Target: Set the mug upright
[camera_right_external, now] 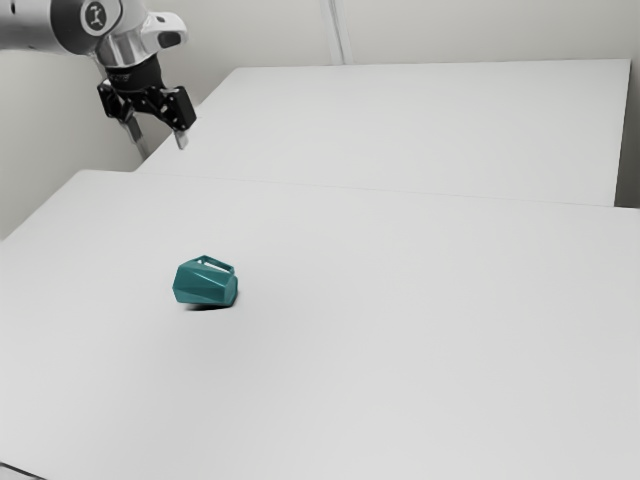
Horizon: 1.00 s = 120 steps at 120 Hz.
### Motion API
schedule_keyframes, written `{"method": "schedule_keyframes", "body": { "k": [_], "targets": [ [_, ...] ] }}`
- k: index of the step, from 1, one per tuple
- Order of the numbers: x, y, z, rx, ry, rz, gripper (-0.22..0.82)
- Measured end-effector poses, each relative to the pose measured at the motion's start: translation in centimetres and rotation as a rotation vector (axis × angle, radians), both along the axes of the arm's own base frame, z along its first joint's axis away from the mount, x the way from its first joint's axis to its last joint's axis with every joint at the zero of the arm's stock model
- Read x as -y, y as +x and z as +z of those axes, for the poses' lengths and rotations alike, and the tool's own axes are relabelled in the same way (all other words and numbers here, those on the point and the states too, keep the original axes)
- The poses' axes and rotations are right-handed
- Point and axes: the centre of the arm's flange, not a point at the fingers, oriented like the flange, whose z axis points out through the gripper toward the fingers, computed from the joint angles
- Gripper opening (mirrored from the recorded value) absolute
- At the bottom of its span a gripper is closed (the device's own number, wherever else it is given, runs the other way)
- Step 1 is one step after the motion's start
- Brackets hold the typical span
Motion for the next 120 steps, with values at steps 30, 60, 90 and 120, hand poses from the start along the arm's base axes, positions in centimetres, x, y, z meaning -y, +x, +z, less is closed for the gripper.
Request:
{"method": "schedule_keyframes", "body": {
  "k": [30, 60, 90, 120],
  "targets": [
    [-4.0, 0.0, -0.5, -0.013, -0.014, 0.073, 0.59],
    [-2.1, 0.1, -0.4, -0.012, -0.019, 0.043, 0.59],
    [-9.9, -0.7, -3.0, 0.003, -0.223, 0.221, 0.59],
    [-17.5, -5.0, -9.7, 0.040, -0.423, 0.421, 0.59]
  ]
}}
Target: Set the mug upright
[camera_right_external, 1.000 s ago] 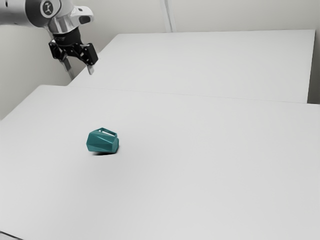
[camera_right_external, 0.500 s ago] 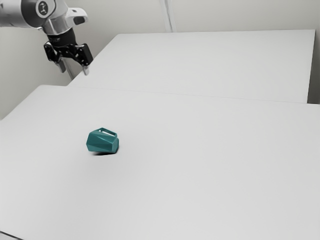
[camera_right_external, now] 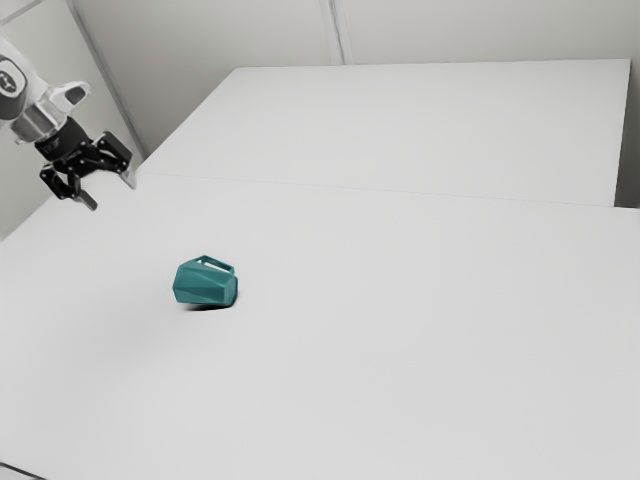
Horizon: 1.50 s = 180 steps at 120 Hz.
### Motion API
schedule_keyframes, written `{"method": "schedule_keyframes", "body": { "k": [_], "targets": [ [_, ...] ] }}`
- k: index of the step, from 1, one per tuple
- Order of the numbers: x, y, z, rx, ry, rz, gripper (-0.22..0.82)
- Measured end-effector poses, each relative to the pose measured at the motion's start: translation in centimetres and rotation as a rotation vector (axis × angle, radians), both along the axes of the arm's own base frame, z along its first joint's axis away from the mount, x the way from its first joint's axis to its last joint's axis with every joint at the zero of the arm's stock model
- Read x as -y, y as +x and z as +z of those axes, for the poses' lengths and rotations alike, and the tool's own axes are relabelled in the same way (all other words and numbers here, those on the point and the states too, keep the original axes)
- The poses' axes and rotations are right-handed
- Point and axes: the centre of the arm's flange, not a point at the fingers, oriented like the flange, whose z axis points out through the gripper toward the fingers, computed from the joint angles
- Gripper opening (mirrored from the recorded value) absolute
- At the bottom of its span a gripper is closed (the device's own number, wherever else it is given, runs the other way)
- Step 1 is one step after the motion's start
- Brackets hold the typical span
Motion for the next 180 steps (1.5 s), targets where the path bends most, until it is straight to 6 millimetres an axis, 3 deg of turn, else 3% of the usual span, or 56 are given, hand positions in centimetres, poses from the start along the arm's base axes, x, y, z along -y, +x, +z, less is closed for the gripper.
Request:
{"method": "schedule_keyframes", "body": {
  "k": [10, 25, 31, 47, 62, 82, 118, 180],
  "targets": [
    [-2.3, -0.6, -2.9, 0.025, -0.070, 0.061, 0.59],
    [-5.1, -1.1, -5.6, 0.064, -0.170, 0.125, 0.59],
    [-4.9, -0.9, -6.6, 0.071, -0.212, 0.123, 0.59],
    [-2.0, 0.7, -10.0, 0.067, -0.314, 0.068, 0.58],
    [-3.3, 0.4, -13.3, 0.045, -0.384, 0.072, 0.58],
    [-5.6, -0.4, -15.7, 0.043, -0.436, 0.059, 0.59],
    [-7.1, 1.8, -20.0, 0.031, -0.484, -0.041, 0.59],
    [-5.3, 2.8, -25.2, 0.109, -0.603, -0.136, 0.58]
  ]
}}
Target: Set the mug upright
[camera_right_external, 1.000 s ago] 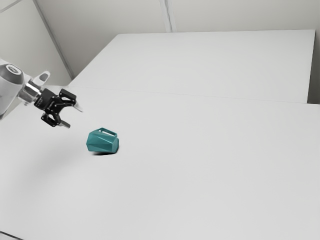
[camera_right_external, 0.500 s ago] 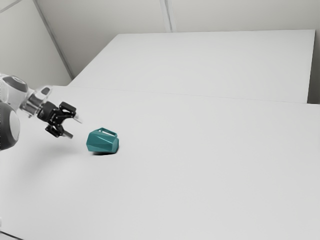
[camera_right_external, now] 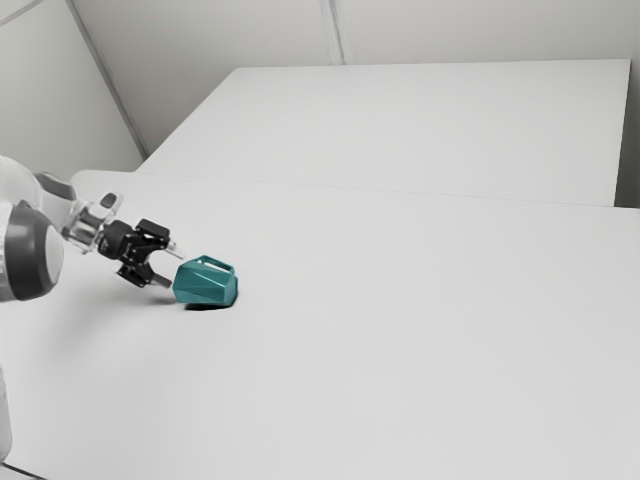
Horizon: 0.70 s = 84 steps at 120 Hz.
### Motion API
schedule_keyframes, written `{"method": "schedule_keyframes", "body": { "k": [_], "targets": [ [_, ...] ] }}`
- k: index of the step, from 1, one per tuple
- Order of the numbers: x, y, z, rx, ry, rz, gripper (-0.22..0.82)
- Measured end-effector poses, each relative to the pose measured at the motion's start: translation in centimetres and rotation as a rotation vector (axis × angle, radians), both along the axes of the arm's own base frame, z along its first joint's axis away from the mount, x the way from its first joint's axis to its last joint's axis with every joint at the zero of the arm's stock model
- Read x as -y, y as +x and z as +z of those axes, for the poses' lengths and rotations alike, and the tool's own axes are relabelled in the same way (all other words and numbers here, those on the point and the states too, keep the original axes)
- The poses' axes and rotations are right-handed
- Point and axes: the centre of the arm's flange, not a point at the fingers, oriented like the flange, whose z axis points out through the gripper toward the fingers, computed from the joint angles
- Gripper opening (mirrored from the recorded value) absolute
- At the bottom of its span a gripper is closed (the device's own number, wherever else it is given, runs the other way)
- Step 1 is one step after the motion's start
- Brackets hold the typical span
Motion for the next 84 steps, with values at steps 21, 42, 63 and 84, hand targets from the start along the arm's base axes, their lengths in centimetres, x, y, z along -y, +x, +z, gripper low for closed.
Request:
{"method": "schedule_keyframes", "body": {
  "k": [21, 42, 63, 84],
  "targets": [
    [0.8, 0.7, -0.5, 0.046, -0.029, -0.004, 0.57],
    [1.4, 1.1, -0.8, 0.071, -0.038, -0.019, 0.50],
    [2.1, 1.5, -1.1, 0.089, -0.045, -0.033, 0.42],
    [2.4, 1.5, -1.6, 0.096, -0.052, -0.039, 0.29]
  ]
}}
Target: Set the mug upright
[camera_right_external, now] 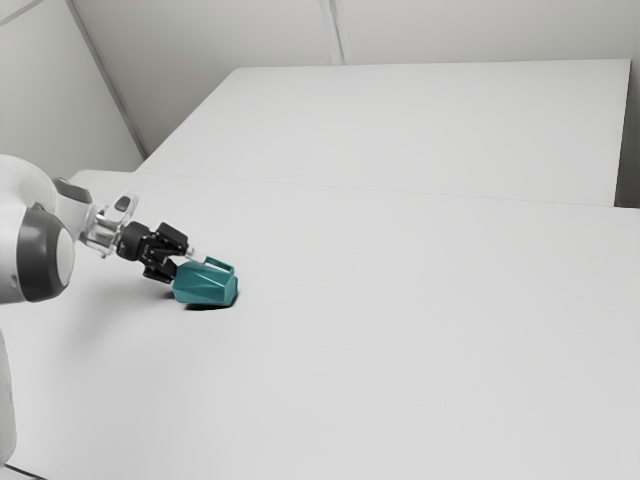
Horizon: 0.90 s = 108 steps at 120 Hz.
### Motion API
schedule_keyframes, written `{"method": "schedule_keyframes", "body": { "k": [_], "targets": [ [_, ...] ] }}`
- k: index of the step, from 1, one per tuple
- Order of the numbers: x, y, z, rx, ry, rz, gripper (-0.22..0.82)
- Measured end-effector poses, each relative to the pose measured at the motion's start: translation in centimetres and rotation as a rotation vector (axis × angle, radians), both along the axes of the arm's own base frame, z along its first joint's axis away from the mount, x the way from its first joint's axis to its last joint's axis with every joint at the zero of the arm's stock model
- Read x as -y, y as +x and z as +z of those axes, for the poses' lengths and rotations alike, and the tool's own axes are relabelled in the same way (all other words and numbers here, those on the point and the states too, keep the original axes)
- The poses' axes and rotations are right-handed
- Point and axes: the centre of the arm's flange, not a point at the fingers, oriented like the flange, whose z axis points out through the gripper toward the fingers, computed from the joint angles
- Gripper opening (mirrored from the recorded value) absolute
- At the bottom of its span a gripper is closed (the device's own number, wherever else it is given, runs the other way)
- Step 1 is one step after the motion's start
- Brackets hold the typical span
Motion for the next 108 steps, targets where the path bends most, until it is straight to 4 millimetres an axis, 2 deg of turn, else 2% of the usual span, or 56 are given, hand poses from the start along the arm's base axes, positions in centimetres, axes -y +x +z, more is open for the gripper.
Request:
{"method": "schedule_keyframes", "body": {
  "k": [37, 67, 108],
  "targets": [
    [0.3, 0.2, -0.1, 0.016, 0.000, -0.008, -0.01],
    [0.6, 0.7, 0.8, 0.038, 0.005, -0.013, -0.13],
    [1.5, 1.4, 3.0, 0.081, -0.010, -0.010, -0.17]
  ]
}}
